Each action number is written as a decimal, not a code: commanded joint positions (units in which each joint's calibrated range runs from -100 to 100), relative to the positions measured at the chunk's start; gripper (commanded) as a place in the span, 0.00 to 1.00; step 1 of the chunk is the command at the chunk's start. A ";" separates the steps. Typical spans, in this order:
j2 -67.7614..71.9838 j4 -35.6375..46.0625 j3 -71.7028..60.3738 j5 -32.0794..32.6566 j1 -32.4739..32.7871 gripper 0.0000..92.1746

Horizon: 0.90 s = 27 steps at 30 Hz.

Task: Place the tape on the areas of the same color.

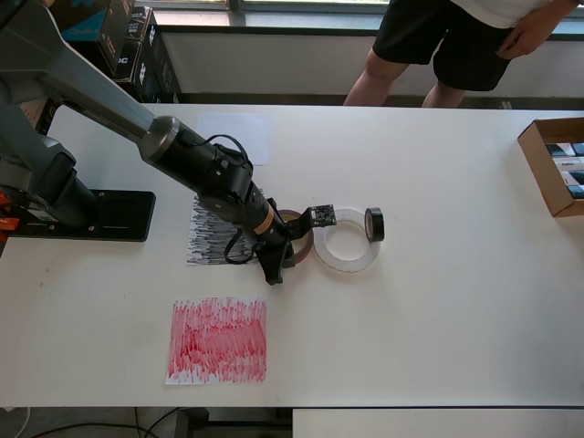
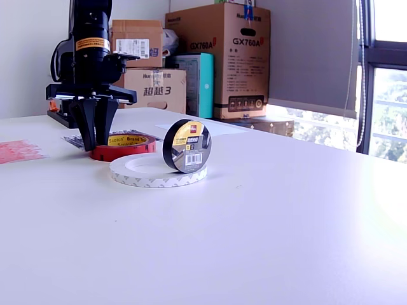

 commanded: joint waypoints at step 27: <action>-32.66 0.25 18.69 -0.79 -12.29 0.00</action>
